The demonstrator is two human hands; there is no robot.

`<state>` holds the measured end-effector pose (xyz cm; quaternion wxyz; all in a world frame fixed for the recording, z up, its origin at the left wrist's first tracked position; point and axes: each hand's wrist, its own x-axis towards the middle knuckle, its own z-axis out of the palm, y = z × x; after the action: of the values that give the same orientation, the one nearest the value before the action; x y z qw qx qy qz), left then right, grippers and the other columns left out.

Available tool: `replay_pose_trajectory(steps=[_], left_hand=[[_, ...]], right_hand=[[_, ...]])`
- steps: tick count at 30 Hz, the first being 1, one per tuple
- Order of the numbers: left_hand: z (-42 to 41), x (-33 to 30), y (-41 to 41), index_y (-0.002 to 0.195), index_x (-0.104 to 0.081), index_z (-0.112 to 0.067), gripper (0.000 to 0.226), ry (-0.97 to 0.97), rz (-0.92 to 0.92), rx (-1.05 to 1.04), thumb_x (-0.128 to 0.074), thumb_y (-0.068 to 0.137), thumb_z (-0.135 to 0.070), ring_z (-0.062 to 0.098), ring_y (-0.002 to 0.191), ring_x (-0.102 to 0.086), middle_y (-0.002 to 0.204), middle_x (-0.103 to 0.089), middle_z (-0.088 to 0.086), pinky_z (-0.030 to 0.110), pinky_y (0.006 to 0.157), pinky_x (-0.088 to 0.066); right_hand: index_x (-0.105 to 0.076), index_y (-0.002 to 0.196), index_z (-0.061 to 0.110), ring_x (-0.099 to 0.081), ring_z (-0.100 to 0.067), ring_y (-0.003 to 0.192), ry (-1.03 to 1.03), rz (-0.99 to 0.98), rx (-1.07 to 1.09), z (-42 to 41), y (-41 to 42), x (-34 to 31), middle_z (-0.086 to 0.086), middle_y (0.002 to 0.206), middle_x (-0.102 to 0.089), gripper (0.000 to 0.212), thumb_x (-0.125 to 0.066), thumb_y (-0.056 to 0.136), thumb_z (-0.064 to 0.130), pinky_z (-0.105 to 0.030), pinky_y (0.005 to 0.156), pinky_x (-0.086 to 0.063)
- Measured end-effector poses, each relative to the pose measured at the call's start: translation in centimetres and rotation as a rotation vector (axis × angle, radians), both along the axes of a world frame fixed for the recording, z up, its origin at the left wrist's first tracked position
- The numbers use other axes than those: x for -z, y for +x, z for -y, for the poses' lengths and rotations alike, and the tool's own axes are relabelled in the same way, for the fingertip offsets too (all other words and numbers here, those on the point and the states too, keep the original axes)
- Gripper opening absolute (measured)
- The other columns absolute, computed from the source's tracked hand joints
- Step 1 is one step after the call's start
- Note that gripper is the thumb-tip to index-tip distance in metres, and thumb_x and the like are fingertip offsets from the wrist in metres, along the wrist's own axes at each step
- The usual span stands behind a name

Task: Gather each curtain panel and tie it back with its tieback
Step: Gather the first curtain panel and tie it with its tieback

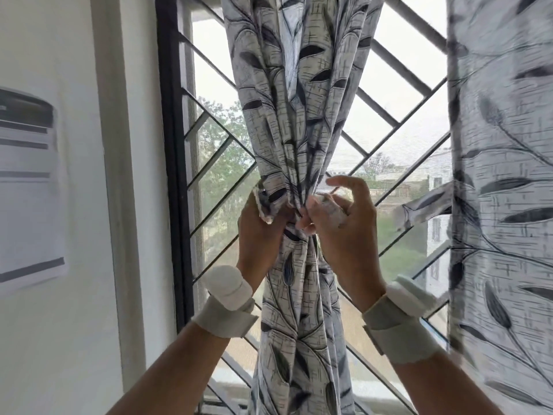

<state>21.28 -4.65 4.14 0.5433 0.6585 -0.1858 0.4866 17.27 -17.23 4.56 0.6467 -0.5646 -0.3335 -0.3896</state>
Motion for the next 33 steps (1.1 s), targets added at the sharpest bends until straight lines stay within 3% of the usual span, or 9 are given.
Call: replay_pose_trajectory(steps=[4, 7, 13, 16, 20, 22, 26, 30, 33], left_hand=[[-0.2, 0.2, -1.1, 0.13, -0.046, -0.015, 0.051, 0.006, 0.105, -0.155, -0.066, 0.083, -0.009, -0.017, 0.085, -0.059, 0.096, -0.061, -0.024, 0.001, 0.074, -0.041], [-0.2, 0.2, -1.9, 0.122, -0.047, -0.011, 0.042, 0.001, 0.112, -0.148, -0.067, 0.084, -0.009, -0.015, 0.076, -0.06, 0.086, -0.061, -0.022, 0.001, 0.064, -0.041], [-1.2, 0.1, -3.0, 0.107, -0.052, -0.017, 0.029, 0.217, 0.157, -0.231, -0.069, 0.084, -0.021, -0.007, 0.067, -0.056, 0.075, -0.058, -0.019, 0.01, 0.053, -0.044], [-1.8, -0.1, -3.7, 0.1, -0.06, -0.017, 0.022, 0.334, 0.115, -0.145, -0.072, 0.081, -0.017, -0.004, 0.079, -0.062, 0.085, -0.067, -0.013, 0.011, 0.063, -0.052], [-3.8, -1.6, -4.8, 0.108, -0.057, -0.012, 0.041, 0.62, -0.105, 0.134, -0.077, 0.073, -0.001, -0.009, 0.093, -0.063, 0.098, -0.065, -0.017, 0.008, 0.082, -0.049], [-4.8, -2.7, -5.1, 0.111, -0.055, -0.008, 0.035, 0.767, -0.179, 0.19, -0.069, 0.081, -0.001, -0.009, 0.097, -0.063, 0.102, -0.065, -0.015, 0.006, 0.084, -0.046], [-4.7, -4.3, -4.9, 0.106, -0.063, -0.007, 0.019, 0.912, 0.11, -0.034, -0.059, 0.09, -0.017, 0.001, 0.089, -0.059, 0.095, -0.062, -0.007, 0.008, 0.08, -0.044], [-2.4, -6.3, -3.9, 0.105, -0.062, -0.007, 0.023, 1.167, 0.249, -0.096, -0.054, 0.093, -0.026, 0.008, 0.132, -0.031, 0.132, -0.052, 0.005, 0.026, 0.11, -0.021], [-1.1, -7.9, -3.5, 0.109, -0.054, -0.014, 0.019, 1.364, 0.269, -0.223, -0.047, 0.097, -0.026, 0.017, 0.119, -0.054, 0.121, -0.063, 0.005, 0.029, 0.106, -0.01]], right_hand=[[-0.046, 0.11, 0.017, -0.066, -0.003, 0.06, -0.117, 0.079, 0.114, -0.9, -0.1, 0.6, 0.011, 0.074, -0.065, 0.042, -0.07, 0.082, -0.002, -0.019, 0.052, -0.052], [-0.054, 0.102, 0.016, -0.056, 0.001, 0.052, -0.135, 0.124, 0.284, -1.3, 0.3, 0.8, 0.012, 0.07, -0.061, 0.027, -0.072, 0.082, 0.008, -0.01, 0.048, -0.038], [-0.065, 0.093, 0.015, -0.059, -0.005, 0.064, -0.064, 0.122, 0.385, -1.2, 0.8, 0.8, 0.018, 0.072, -0.062, 0.016, -0.075, 0.081, 0.02, -0.006, 0.055, -0.039], [-0.064, 0.095, 0.015, -0.058, 0.002, 0.066, -0.102, 0.115, 0.429, -1.3, 1.3, 0.9, 0.015, 0.077, -0.062, 0.019, -0.074, 0.08, 0.014, -0.006, 0.06, -0.04], [-0.065, 0.096, 0.013, -0.056, 0.013, 0.074, -0.119, 0.118, 0.404, -0.9, 2.4, 0.8, 0.02, 0.081, -0.06, 0.022, -0.072, 0.078, 0.004, -0.001, 0.068, -0.039], [-0.065, 0.094, 0.017, -0.056, 0.012, 0.075, -0.108, 0.101, 0.366, -0.5, 2.7, 0.7, 0.023, 0.083, -0.061, 0.023, -0.073, 0.076, 0.004, -0.004, 0.07, -0.04], [-0.064, 0.091, 0.022, -0.057, -0.001, 0.068, -0.098, 0.056, 0.236, -0.4, 3.0, 0.8, 0.015, 0.077, -0.064, 0.024, -0.075, 0.075, 0.009, -0.021, 0.064, -0.045], [-0.061, 0.078, 0.022, -0.046, -0.003, 0.053, -0.138, 0.053, 0.149, -0.2, 3.0, 0.6, 0.008, 0.06, -0.059, 0.009, -0.061, 0.077, 0.013, -0.022, 0.048, -0.037], [-0.057, 0.09, 0.014, -0.054, 0.001, 0.057, -0.192, 0.023, 0.054, 0.6, 3.2, 0.4, 0.005, 0.067, -0.061, 0.028, -0.053, 0.08, -0.012, -0.02, 0.053, -0.044]])
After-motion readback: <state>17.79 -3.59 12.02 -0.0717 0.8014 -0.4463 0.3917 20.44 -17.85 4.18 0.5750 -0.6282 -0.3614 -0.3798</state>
